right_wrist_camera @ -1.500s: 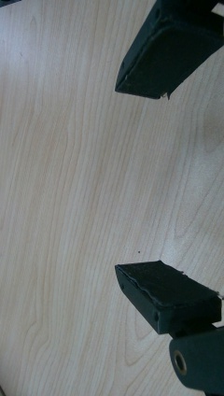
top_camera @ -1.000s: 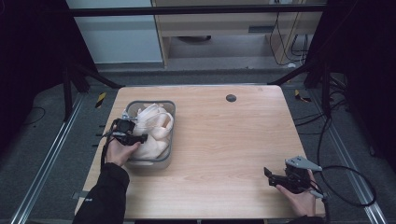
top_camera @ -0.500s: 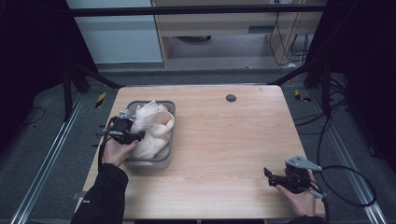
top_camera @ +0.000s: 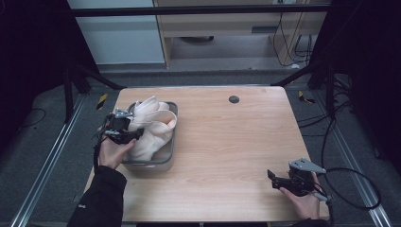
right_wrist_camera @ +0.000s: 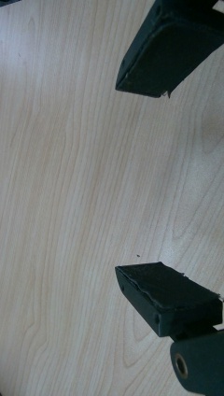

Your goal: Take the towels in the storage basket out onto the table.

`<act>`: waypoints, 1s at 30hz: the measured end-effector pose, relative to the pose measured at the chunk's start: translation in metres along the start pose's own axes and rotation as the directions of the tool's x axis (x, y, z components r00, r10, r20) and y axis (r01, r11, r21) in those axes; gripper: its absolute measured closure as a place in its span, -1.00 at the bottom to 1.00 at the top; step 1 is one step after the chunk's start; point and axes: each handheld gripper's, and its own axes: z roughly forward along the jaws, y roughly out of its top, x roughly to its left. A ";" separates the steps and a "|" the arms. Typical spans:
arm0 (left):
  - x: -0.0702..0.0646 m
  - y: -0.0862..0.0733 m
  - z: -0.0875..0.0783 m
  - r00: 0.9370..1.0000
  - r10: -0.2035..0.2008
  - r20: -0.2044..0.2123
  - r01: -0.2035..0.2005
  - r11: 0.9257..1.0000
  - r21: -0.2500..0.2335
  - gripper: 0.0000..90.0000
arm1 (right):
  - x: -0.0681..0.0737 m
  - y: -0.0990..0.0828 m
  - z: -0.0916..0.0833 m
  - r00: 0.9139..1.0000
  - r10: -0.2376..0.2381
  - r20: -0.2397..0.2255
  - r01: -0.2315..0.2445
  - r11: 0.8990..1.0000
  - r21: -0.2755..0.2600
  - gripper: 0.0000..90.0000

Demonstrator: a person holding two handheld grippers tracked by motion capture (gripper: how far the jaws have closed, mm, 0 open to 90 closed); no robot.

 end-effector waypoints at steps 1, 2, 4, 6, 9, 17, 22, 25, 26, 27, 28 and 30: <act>0.000 0.001 -0.003 1.000 -0.004 0.001 0.004 1.000 -0.007 0.43 | 0.000 0.000 0.000 1.000 -0.001 0.000 0.001 1.000 0.000 -0.77; 0.000 0.001 -0.003 1.000 -0.004 0.001 0.004 1.000 -0.007 0.42 | 0.000 0.000 0.000 1.000 -0.001 0.000 0.001 1.000 -0.001 -0.77; 0.001 0.003 -0.008 1.000 -0.006 0.002 0.006 1.000 -0.018 0.43 | 0.000 0.000 0.000 1.000 -0.001 0.000 0.001 1.000 -0.001 -0.77; 0.001 0.003 -0.009 1.000 -0.006 0.003 0.006 1.000 -0.024 0.43 | 0.000 0.000 0.000 1.000 -0.001 0.000 0.001 1.000 -0.001 -0.77; 0.003 0.007 -0.017 1.000 -0.009 0.004 0.009 0.999 -0.042 0.43 | 0.000 0.000 0.000 1.000 -0.002 0.000 0.002 1.000 -0.001 -0.77; 0.004 0.013 -0.032 1.000 -0.016 0.017 0.017 0.996 -0.082 0.43 | 0.000 0.000 0.000 1.000 -0.002 0.000 0.002 1.000 -0.001 -0.77; 0.002 0.018 -0.040 1.000 -0.013 0.025 0.015 0.995 -0.100 0.43 | 0.000 0.000 0.000 1.000 -0.001 0.000 0.001 1.000 -0.002 -0.77; -0.001 0.020 -0.044 1.000 -0.002 0.029 0.005 0.994 -0.106 0.43 | 0.000 0.000 0.000 1.000 -0.002 0.000 0.002 1.000 -0.002 -0.77; -0.001 0.021 -0.045 0.999 0.003 0.032 0.001 0.994 -0.105 0.43 | 0.000 0.000 0.000 1.000 -0.002 0.000 0.002 1.000 -0.002 -0.77; -0.003 0.022 -0.046 0.999 0.000 0.041 0.004 0.994 -0.108 0.43 | 0.000 0.000 0.000 1.000 -0.002 0.000 0.002 1.000 -0.002 -0.77; -0.004 0.023 -0.048 0.999 0.007 0.045 -0.002 0.994 -0.108 0.43 | 0.000 0.000 0.000 1.000 -0.001 0.000 0.001 1.000 -0.002 -0.77; -0.007 0.024 -0.050 0.998 0.018 0.053 -0.012 0.994 -0.109 0.43 | 0.000 0.000 0.000 1.000 -0.002 0.000 0.002 1.000 -0.003 -0.77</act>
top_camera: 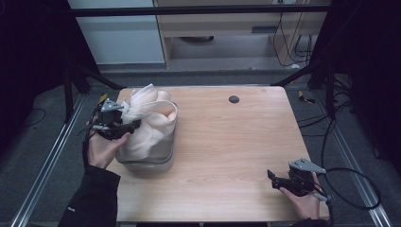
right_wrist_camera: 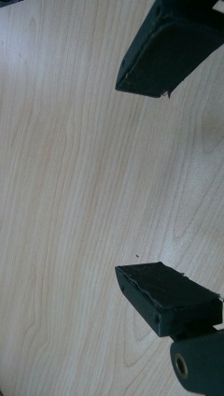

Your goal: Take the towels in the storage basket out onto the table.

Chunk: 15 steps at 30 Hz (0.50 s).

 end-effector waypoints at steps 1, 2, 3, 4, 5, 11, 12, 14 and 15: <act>-0.003 0.002 -0.002 1.000 0.012 0.007 -0.012 1.000 -0.002 0.43 | -0.001 0.000 0.000 1.000 -0.008 0.005 0.008 1.000 -0.004 -0.77; -0.003 0.002 -0.002 1.000 0.012 0.007 -0.012 1.000 -0.002 0.43 | -0.001 0.000 0.000 1.000 -0.008 0.005 0.008 1.000 -0.004 -0.77; -0.005 0.003 -0.004 1.000 0.016 0.011 -0.016 1.000 -0.005 0.43 | 0.000 0.000 0.000 1.000 0.000 0.000 0.000 1.000 -0.001 -0.77; -0.007 0.004 -0.006 1.000 0.025 0.015 -0.025 1.000 -0.008 0.43 | 0.000 0.000 0.000 1.000 0.000 0.000 0.000 1.000 -0.001 -0.77; -0.009 0.005 -0.007 0.999 0.028 0.021 -0.027 1.000 -0.013 0.43 | 0.000 0.000 0.000 1.000 0.000 0.000 0.000 1.000 -0.001 -0.77; -0.019 0.012 -0.013 0.997 0.043 0.058 -0.042 0.999 -0.028 0.43 | 0.000 0.000 0.000 1.000 0.002 -0.001 -0.002 1.000 -0.006 -0.77; -0.021 0.013 -0.013 0.997 0.041 0.061 -0.039 0.999 -0.034 0.43 | 0.000 0.000 -0.001 1.000 0.004 -0.001 -0.004 1.000 -0.006 -0.77; -0.025 0.016 -0.014 0.996 0.052 0.065 -0.050 0.998 -0.032 0.43 | -0.001 0.000 0.000 1.000 -0.005 0.002 0.005 1.000 -0.008 -0.77; -0.026 0.017 -0.014 0.996 0.057 0.070 -0.055 0.998 -0.030 0.43 | -0.001 0.000 0.000 1.000 -0.005 0.002 0.005 1.000 -0.009 -0.77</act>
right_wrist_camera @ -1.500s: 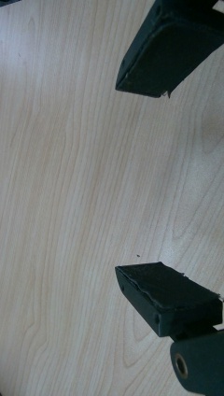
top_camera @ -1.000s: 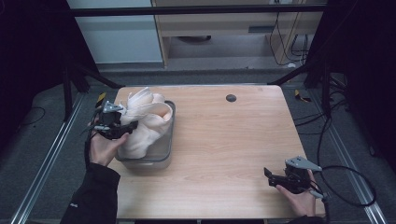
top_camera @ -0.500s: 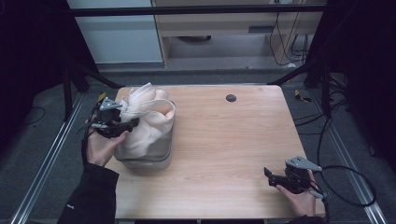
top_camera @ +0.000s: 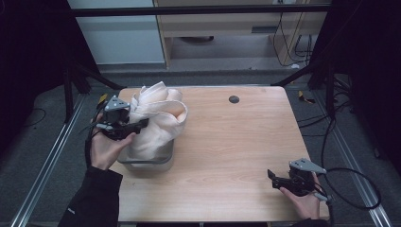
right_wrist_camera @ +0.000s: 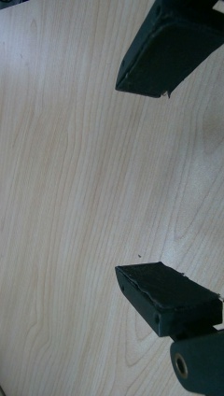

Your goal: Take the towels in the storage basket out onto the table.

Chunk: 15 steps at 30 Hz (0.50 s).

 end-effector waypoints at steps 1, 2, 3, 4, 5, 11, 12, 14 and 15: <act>-0.001 0.001 0.000 1.000 0.002 0.006 -0.002 1.000 0.001 0.43 | 0.000 0.000 0.000 1.000 0.000 0.000 0.000 1.000 0.000 -0.77; -0.003 0.002 0.001 1.000 0.001 0.012 -0.001 1.000 -0.001 0.43 | 0.000 0.000 0.000 1.000 0.001 0.000 -0.001 1.000 0.000 -0.77; -0.003 0.002 0.001 1.000 0.001 0.012 -0.001 1.000 -0.001 0.43 | 0.000 0.000 0.000 1.000 0.001 0.000 -0.001 1.000 0.000 -0.77; -0.004 0.003 0.001 1.000 0.007 0.018 -0.007 1.000 0.002 0.43 | 0.000 0.000 0.000 1.000 0.002 0.000 -0.002 1.000 0.001 -0.77; -0.006 0.003 0.001 1.000 0.010 0.023 -0.010 1.000 0.000 0.43 | 0.000 0.000 0.000 1.000 -0.001 0.002 0.001 1.000 0.000 -0.77; -0.017 0.010 0.002 0.998 0.032 0.045 -0.032 0.999 -0.004 0.43 | 0.000 0.000 0.000 1.000 0.006 0.000 -0.006 1.000 -0.001 -0.77; -0.021 0.012 0.002 0.998 0.040 0.052 -0.040 0.999 -0.006 0.43 | 0.000 0.000 0.000 1.000 0.006 0.000 -0.006 1.000 -0.001 -0.77; -0.025 0.014 0.003 0.997 0.050 0.060 -0.050 0.999 -0.007 0.43 | 0.000 0.000 0.000 1.000 0.004 0.000 -0.004 1.000 -0.001 -0.77; -0.025 0.014 0.003 0.997 0.050 0.060 -0.050 0.999 -0.007 0.43 | 0.000 0.000 0.000 1.000 0.004 0.000 -0.004 1.000 -0.001 -0.77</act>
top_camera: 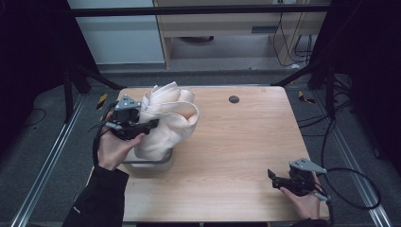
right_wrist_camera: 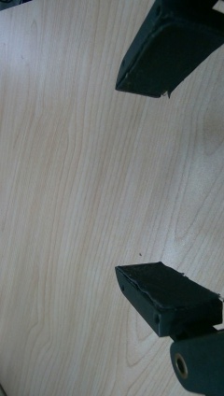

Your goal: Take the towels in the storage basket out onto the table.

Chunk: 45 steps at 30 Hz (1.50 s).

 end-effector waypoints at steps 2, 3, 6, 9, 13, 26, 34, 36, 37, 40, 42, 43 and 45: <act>-0.003 0.002 0.001 1.000 0.009 0.012 -0.009 1.000 0.004 0.43 | 0.000 0.000 0.000 1.000 0.002 0.001 -0.002 1.000 0.000 -0.77; -0.005 0.003 0.001 1.000 0.015 0.018 -0.015 1.000 0.008 0.43 | 0.000 0.000 0.000 1.000 0.002 0.001 -0.002 1.000 -0.001 -0.77; -0.010 0.006 0.003 0.999 0.022 0.027 -0.022 1.000 0.006 0.43 | 0.000 0.000 0.000 1.000 0.002 0.001 -0.002 1.000 -0.001 -0.77; -0.016 0.009 0.007 0.999 0.031 0.036 -0.031 0.999 0.009 0.43 | 0.000 0.000 0.000 1.000 0.003 0.000 -0.003 1.000 -0.003 -0.77; -0.023 0.013 0.012 0.998 0.044 0.054 -0.045 0.999 0.011 0.43 | 0.000 0.000 -0.001 1.000 0.014 -0.004 -0.014 1.000 -0.002 -0.77; -0.045 0.021 0.029 0.991 0.082 0.102 -0.084 0.996 0.020 0.43 | -0.001 0.001 -0.001 1.000 0.008 -0.001 -0.008 1.000 -0.008 -0.77; -0.058 0.022 0.043 0.986 0.098 0.137 -0.102 0.994 0.027 0.43 | -0.001 0.001 -0.001 1.000 0.001 0.006 -0.001 1.000 -0.002 -0.76; -0.062 0.022 0.047 0.985 0.099 0.143 -0.104 0.994 0.029 0.43 | -0.001 0.001 -0.001 1.000 0.001 0.006 -0.001 1.000 -0.001 -0.76; -0.063 0.023 0.048 0.984 0.100 0.146 -0.105 0.994 0.030 0.43 | -0.001 0.001 -0.001 1.000 0.000 0.007 0.000 1.000 -0.001 -0.76; -0.069 0.024 0.054 0.982 0.108 0.157 -0.115 0.993 0.036 0.43 | -0.001 0.000 -0.001 1.000 0.001 0.007 -0.001 1.000 -0.001 -0.76; -0.071 0.024 0.055 0.981 0.110 0.160 -0.117 0.992 0.036 0.43 | -0.001 0.001 -0.001 1.000 0.003 0.006 -0.003 1.000 0.000 -0.76; -0.073 0.024 0.057 0.980 0.114 0.162 -0.121 0.992 0.036 0.43 | -0.001 0.001 -0.001 1.000 0.002 0.007 -0.002 1.000 0.000 -0.76; -0.077 0.024 0.061 0.978 0.118 0.171 -0.127 0.991 0.038 0.43 | -0.001 0.001 -0.001 1.000 0.000 0.007 0.000 1.000 -0.001 -0.76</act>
